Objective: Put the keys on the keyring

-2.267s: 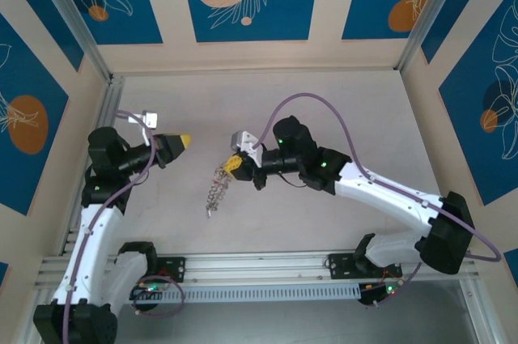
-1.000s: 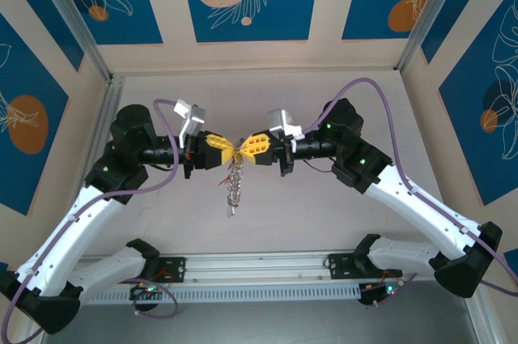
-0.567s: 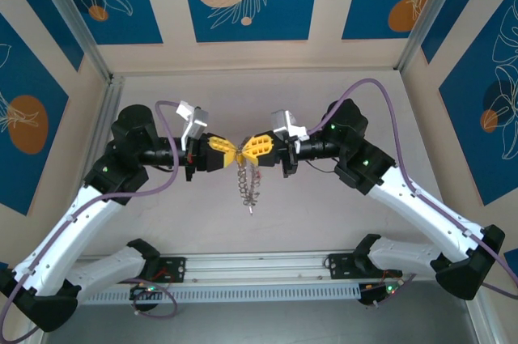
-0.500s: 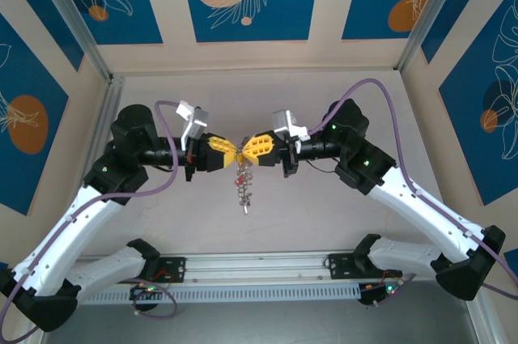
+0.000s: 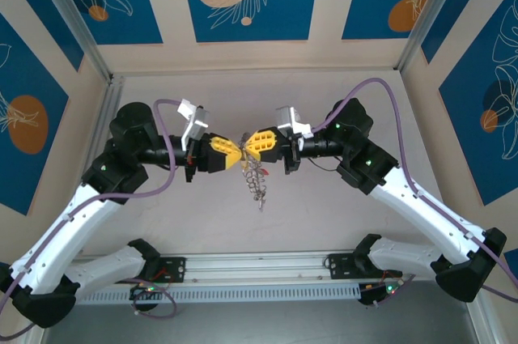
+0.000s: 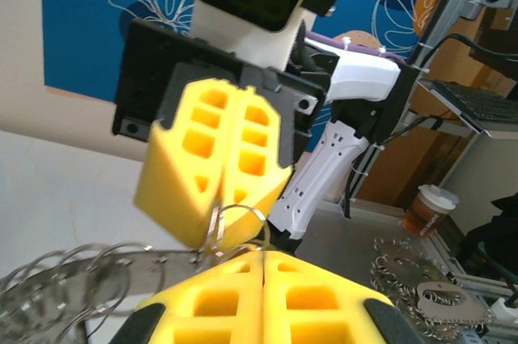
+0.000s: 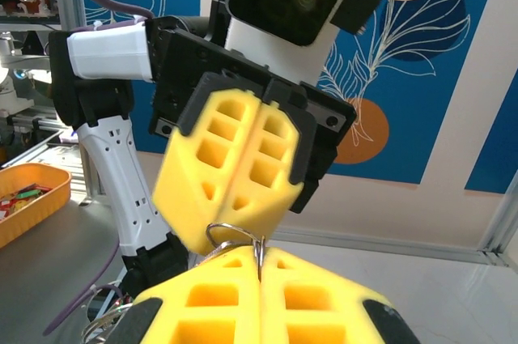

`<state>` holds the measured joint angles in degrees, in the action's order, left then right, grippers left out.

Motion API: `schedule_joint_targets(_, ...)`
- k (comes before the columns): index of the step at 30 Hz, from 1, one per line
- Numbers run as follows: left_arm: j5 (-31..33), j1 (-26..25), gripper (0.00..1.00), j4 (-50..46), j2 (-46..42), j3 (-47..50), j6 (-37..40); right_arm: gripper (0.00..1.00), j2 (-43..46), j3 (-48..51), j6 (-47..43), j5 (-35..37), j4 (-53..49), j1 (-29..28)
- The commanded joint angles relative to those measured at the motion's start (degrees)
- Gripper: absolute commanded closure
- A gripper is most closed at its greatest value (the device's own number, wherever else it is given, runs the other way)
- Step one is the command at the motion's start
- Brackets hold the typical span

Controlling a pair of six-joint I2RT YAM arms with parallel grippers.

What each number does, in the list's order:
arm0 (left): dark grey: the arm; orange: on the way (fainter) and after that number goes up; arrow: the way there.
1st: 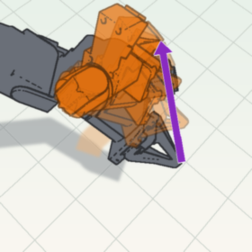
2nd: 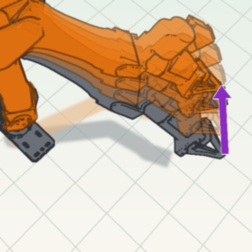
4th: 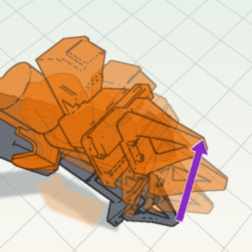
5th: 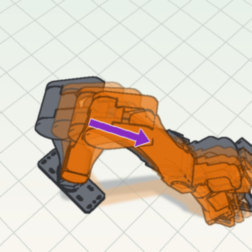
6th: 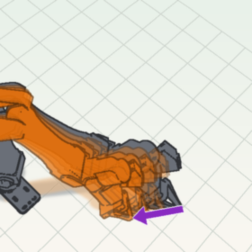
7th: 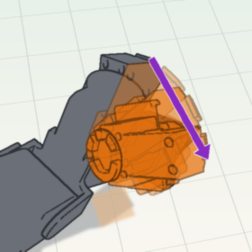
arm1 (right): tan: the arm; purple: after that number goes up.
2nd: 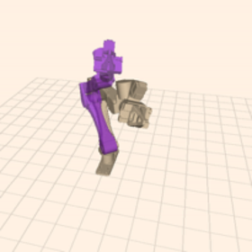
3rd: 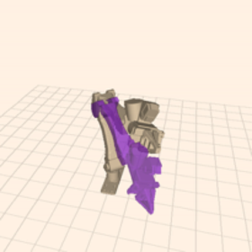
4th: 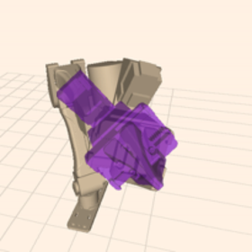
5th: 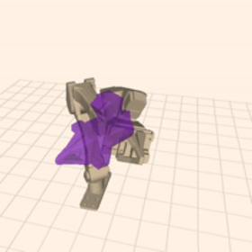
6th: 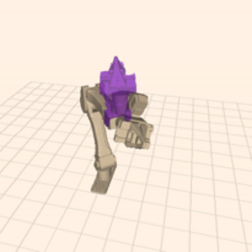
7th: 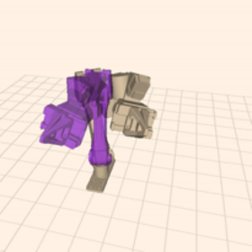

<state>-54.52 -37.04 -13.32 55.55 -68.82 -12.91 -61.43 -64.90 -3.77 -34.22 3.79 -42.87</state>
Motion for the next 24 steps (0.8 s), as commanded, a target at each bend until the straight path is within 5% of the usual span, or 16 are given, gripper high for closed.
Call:
schedule_joint_targets(1, -1.67, -2.00, 0.95, -0.26, 0.76, -2.76, 1.44, 1.00, 1.39, 1.00, 1.05, 1.40, 2.68, 0.50)
schedule_joint_targets(18, 3.40, -10.86, 0.95, -8.46, 7.13, -14.77, 5.65, 1.00, 4.22, 8.94, 9.68, -0.11, 19.04, 5.23)
schedule_joint_targets(24, 13.16, -10.75, 0.95, -16.03, 7.00, -22.23, 8.56, 1.00, 7.85, 10.38, 12.50, -4.16, 24.99, 6.48)
